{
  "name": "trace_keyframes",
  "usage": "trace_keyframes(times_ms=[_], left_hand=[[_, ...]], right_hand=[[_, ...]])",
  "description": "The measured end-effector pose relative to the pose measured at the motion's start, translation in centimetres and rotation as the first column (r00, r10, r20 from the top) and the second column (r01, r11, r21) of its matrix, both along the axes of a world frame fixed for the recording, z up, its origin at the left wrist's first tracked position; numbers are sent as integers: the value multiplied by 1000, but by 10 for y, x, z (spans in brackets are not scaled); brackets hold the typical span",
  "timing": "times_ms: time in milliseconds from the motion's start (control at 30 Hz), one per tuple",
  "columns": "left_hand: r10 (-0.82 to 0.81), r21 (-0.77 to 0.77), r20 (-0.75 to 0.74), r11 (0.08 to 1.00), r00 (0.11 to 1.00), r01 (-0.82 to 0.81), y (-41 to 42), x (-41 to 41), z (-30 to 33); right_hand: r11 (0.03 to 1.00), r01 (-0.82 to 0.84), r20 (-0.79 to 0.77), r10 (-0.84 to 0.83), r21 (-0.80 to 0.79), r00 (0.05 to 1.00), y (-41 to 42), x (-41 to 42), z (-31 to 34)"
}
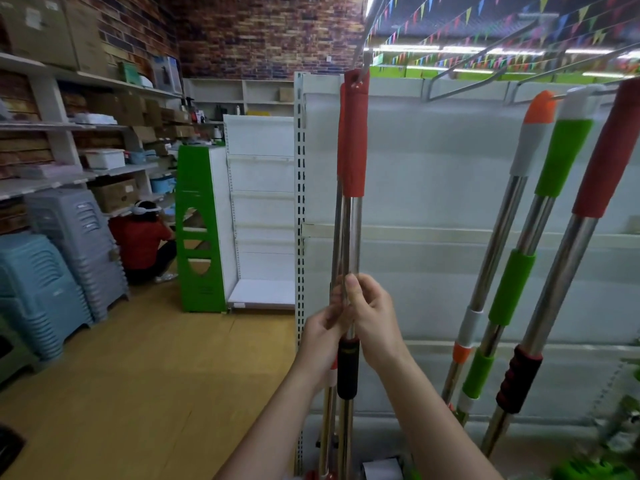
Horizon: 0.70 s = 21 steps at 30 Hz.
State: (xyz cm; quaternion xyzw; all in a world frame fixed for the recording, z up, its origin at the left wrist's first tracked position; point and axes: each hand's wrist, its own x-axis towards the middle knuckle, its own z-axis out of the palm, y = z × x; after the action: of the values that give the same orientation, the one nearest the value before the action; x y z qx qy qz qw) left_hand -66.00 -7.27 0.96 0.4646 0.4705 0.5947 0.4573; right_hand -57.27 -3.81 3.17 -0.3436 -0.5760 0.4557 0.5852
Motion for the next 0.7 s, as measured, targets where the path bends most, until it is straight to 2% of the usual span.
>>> trace_keyframes(times_ms=[300, 433, 600, 700], left_hand=[[13, 4, -52, 1000, 999, -12, 28, -11, 2], [0, 9, -56, 1000, 998, 1, 27, -13, 2], [102, 45, -141, 994, 985, -97, 24, -14, 6], [226, 113, -166, 971, 960, -209, 18, -16, 10]], right_hand=[[1000, -8, 6, 8, 6, 1000, 29, -8, 0], [999, -38, -48, 37, -30, 998, 30, -9, 0], [998, -33, -52, 30, -46, 998, 23, -6, 5], [999, 29, 43, -28, -15, 999, 19, 1, 6]])
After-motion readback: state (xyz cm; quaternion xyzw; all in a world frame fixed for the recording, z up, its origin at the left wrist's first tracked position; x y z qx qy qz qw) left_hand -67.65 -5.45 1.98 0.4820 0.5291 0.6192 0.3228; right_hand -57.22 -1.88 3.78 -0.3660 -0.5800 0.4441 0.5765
